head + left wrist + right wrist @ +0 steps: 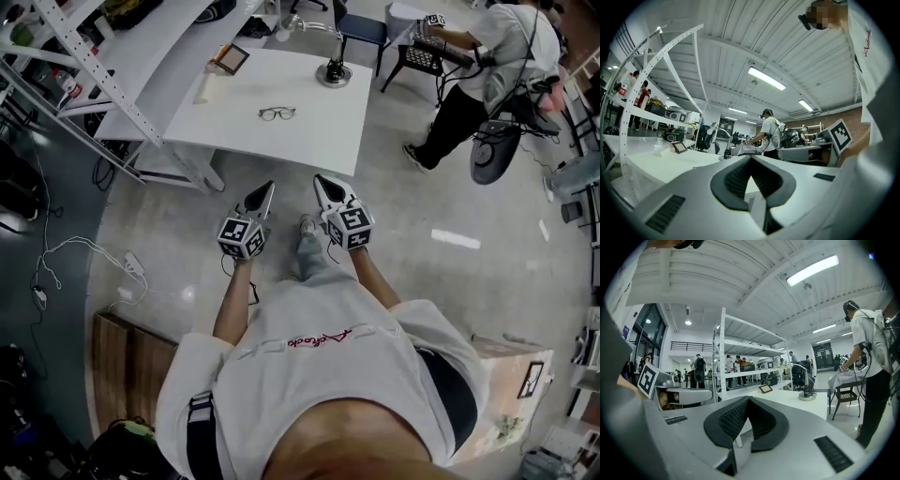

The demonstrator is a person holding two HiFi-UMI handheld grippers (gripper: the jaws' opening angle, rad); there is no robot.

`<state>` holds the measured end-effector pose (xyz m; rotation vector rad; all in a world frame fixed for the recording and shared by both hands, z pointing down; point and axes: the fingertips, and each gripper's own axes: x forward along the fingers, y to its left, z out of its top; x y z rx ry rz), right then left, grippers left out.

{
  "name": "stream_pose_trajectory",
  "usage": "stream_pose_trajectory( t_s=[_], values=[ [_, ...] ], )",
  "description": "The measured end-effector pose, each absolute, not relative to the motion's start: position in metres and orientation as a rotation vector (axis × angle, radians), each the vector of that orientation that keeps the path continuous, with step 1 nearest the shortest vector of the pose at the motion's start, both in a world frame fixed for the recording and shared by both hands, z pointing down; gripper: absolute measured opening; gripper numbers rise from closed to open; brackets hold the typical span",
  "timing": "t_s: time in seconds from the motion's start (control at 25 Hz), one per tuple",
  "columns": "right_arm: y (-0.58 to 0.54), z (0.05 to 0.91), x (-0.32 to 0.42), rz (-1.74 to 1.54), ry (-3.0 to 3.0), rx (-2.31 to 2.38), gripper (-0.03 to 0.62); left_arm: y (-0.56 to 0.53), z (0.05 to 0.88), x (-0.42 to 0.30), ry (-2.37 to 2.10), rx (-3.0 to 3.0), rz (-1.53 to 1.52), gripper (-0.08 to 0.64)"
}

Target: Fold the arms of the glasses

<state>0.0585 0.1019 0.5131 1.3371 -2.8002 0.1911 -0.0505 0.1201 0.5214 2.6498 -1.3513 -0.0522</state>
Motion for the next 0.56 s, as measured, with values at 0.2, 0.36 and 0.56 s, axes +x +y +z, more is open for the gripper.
stream_pose_trajectory(
  t_s=[0.2,0.36,0.56],
  values=[
    [0.101,0.512,0.051,0.170,-2.794,1.333,0.015,0.120,0.517,-0.058,-1.363,2.648,-0.058,0.025],
    [0.101,0.510,0.047,0.162,-2.794,1.334,0.015,0.119,0.517,-0.065,-1.373,2.642,-0.075,0.025],
    [0.100,0.512,0.047,0.159,-2.791,1.340,0.015,0.119,0.513,-0.064,-1.368,2.647,-0.082,0.025]
  ],
)
